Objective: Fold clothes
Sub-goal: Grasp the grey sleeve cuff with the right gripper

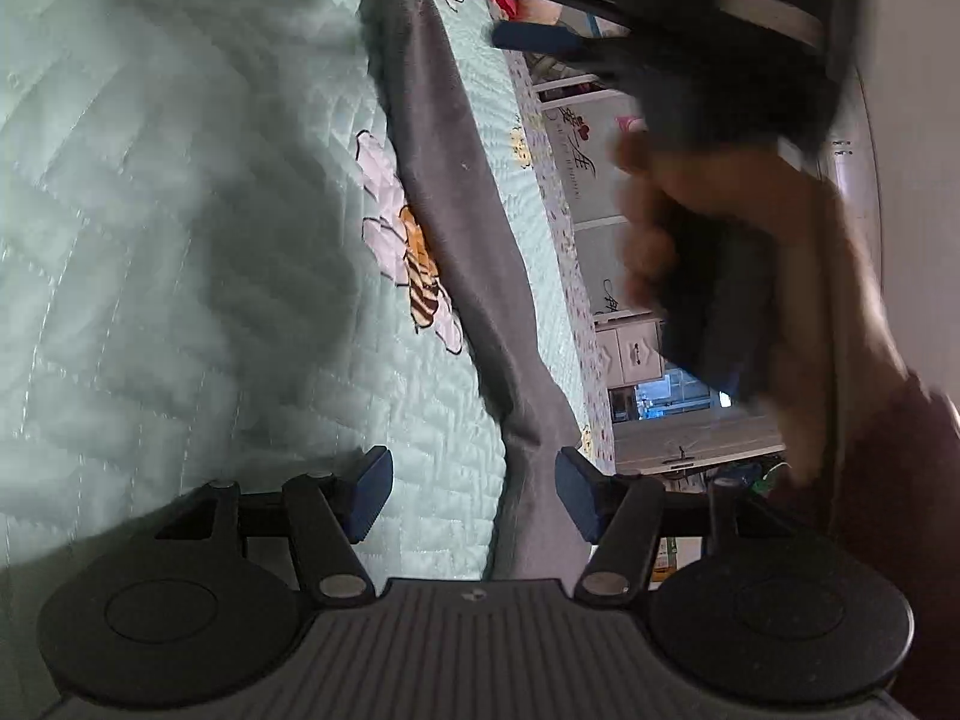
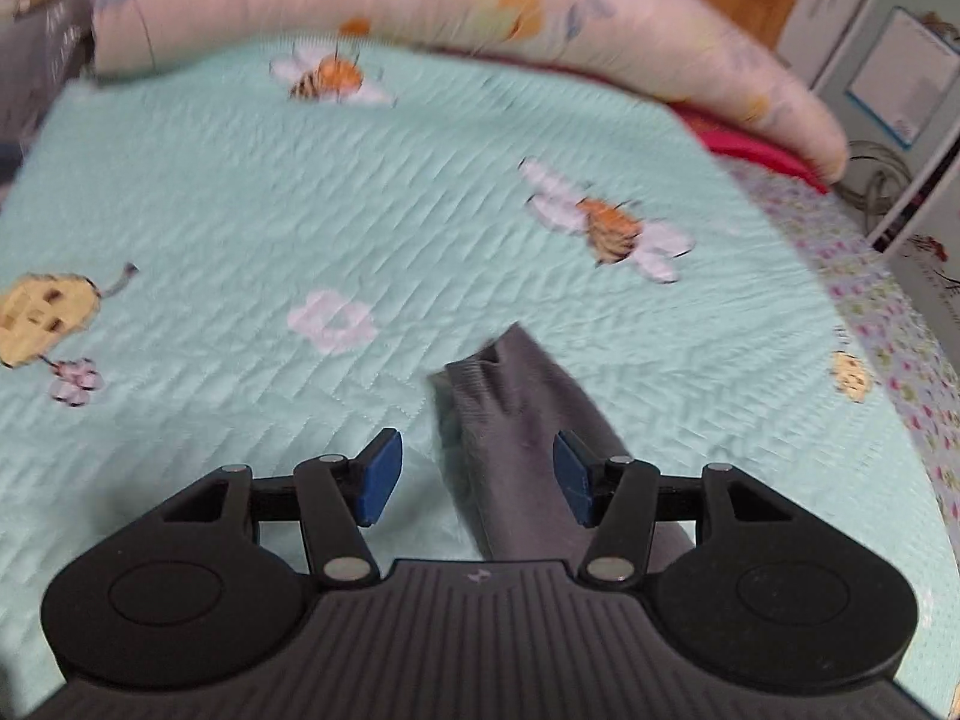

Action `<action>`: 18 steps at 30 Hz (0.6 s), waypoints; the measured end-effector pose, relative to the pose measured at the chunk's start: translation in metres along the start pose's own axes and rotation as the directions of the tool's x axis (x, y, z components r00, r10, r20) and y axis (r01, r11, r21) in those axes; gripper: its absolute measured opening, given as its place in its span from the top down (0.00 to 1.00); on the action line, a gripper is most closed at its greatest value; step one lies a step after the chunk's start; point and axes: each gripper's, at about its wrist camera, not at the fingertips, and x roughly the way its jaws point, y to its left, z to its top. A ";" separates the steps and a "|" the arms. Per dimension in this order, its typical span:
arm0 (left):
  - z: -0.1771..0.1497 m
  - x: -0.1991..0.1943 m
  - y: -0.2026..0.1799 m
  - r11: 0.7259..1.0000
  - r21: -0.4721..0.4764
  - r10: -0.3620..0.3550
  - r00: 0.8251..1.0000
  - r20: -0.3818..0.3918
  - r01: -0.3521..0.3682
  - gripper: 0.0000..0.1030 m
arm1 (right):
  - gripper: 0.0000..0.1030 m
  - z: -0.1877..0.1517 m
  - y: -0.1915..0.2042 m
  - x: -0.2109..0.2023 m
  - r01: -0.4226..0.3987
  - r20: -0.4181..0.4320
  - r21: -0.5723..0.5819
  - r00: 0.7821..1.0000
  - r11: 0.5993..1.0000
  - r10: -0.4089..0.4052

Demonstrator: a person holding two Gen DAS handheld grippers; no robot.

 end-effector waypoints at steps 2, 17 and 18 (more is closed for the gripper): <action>0.002 0.002 -0.001 1.000 0.007 0.010 1.000 -0.002 -0.010 0.39 | 0.45 0.004 0.002 0.020 -0.001 -0.029 -0.013 1.000 1.000 0.000; -0.005 0.005 -0.005 0.999 0.045 0.025 1.000 -0.009 -0.025 0.39 | 0.96 0.004 -0.012 0.064 0.068 -0.085 0.137 0.995 0.988 -0.056; -0.005 0.006 -0.005 0.998 0.050 0.026 1.000 -0.011 -0.026 0.39 | 0.97 0.004 -0.018 0.058 0.062 -0.068 0.166 0.996 0.984 -0.051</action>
